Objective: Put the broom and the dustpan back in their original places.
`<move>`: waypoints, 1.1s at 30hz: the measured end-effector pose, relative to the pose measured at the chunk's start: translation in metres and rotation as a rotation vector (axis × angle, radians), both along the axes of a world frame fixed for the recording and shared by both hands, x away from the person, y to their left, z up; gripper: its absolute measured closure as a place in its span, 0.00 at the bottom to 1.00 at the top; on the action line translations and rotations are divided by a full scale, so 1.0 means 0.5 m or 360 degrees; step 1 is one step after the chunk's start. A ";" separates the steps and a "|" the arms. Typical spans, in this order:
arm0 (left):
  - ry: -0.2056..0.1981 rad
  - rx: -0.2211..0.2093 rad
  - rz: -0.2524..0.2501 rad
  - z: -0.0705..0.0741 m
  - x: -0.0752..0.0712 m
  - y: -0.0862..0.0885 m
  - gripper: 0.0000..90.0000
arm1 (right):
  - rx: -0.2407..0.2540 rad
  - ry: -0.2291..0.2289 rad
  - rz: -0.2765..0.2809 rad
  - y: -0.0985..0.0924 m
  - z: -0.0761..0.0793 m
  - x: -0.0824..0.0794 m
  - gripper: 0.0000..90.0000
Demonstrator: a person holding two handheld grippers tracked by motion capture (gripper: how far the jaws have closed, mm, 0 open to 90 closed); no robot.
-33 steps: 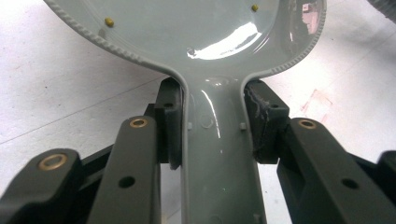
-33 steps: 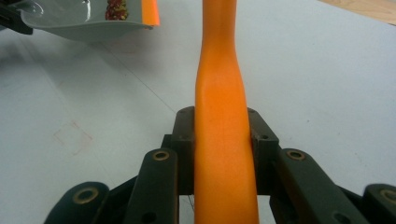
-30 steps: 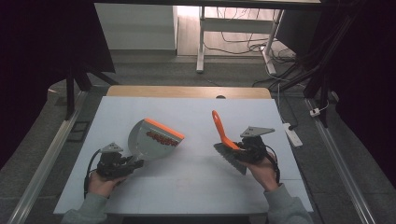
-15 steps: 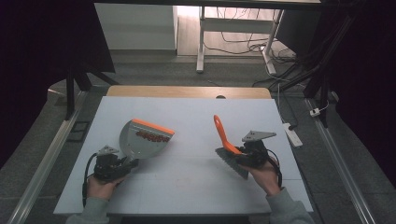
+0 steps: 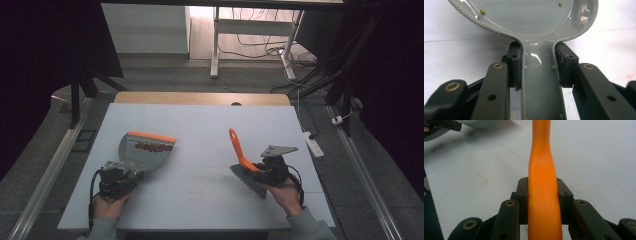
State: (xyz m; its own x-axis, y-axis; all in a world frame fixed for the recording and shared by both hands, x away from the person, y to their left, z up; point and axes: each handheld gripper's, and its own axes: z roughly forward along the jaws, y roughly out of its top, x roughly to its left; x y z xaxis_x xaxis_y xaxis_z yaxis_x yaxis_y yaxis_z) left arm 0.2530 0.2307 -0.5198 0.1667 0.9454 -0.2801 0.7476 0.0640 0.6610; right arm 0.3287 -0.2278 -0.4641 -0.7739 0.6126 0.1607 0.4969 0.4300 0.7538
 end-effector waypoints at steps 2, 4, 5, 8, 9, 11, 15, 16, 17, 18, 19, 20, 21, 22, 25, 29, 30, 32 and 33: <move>0.0011 -0.0009 0.0031 -0.002 0.003 -0.001 0.69 | 0.0013 0.0020 -0.0004 -0.001 0.000 0.000 0.78; 0.0019 -0.0022 0.0051 -0.005 0.006 -0.001 0.69 | 0.0025 0.0037 -0.0010 -0.002 0.000 0.000 0.78; 0.0022 -0.0030 0.0057 -0.006 0.008 -0.002 0.69 | 0.0033 0.0046 -0.0013 -0.003 -0.001 -0.001 0.78; 0.0035 -0.0033 0.0087 -0.011 0.014 -0.004 0.69 | 0.0048 0.0062 -0.0030 -0.006 -0.003 0.000 0.78; 0.0040 -0.0036 0.0092 -0.012 0.016 -0.004 0.69 | 0.0046 0.0067 -0.0029 -0.006 -0.005 0.000 0.78; 0.0051 -0.0033 0.0097 -0.015 0.019 -0.004 0.69 | 0.0040 0.0081 -0.0032 -0.005 -0.010 0.003 0.78; 0.0059 -0.0033 0.0104 -0.017 0.022 -0.004 0.69 | 0.0027 0.0160 -0.0065 -0.008 -0.031 0.017 0.78; 0.0059 -0.0031 0.0107 -0.017 0.022 -0.004 0.69 | 0.0011 0.0174 -0.0084 -0.012 -0.038 0.022 0.78; 0.0059 -0.0032 0.0108 -0.017 0.023 -0.003 0.69 | 0.0000 0.0182 -0.0100 -0.015 -0.044 0.027 0.78; 0.0060 -0.0031 0.0108 -0.018 0.023 -0.002 0.69 | -0.0002 0.0193 -0.0120 -0.020 -0.048 0.033 0.78; 0.0061 -0.0030 0.0109 -0.018 0.024 -0.002 0.69 | 0.0013 0.0206 -0.0138 -0.026 -0.051 0.039 0.78; 0.0066 -0.0028 0.0108 -0.019 0.026 -0.002 0.69 | 0.0037 0.0227 -0.0152 -0.032 -0.054 0.045 0.78; 0.0070 -0.0027 0.0105 -0.019 0.026 -0.002 0.69 | 0.0051 0.0245 -0.0173 -0.037 -0.058 0.051 0.78; 0.0072 -0.0024 0.0102 -0.020 0.027 -0.002 0.69 | 0.0054 0.0256 -0.0191 -0.041 -0.061 0.055 0.78; 0.0075 -0.0021 0.0097 -0.021 0.028 -0.003 0.68 | 0.0038 0.0277 -0.0220 -0.051 -0.067 0.066 0.76; 0.0085 -0.0018 0.0090 -0.022 0.029 -0.002 0.68 | -0.0018 0.0263 -0.0237 -0.059 -0.076 0.075 0.72; 0.0087 -0.0016 0.0090 -0.022 0.029 -0.002 0.68 | -0.0031 0.0254 -0.0239 -0.060 -0.077 0.077 0.70; 0.0094 -0.0016 0.0089 -0.023 0.030 -0.003 0.68 | -0.0087 0.0211 -0.0255 -0.062 -0.080 0.083 0.63; 0.0094 -0.0010 0.0084 -0.023 0.030 -0.002 0.68 | -0.0108 0.0206 -0.0270 -0.064 -0.083 0.086 0.61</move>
State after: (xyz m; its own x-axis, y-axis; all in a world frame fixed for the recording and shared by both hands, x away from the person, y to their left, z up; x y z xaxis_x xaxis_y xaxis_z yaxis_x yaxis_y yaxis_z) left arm 0.2681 0.2295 -0.5313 0.1000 0.9506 -0.2939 0.7807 0.1082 0.6155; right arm 0.3718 -0.2597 -0.5057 -0.6346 0.7449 0.2060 0.6569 0.3795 0.6515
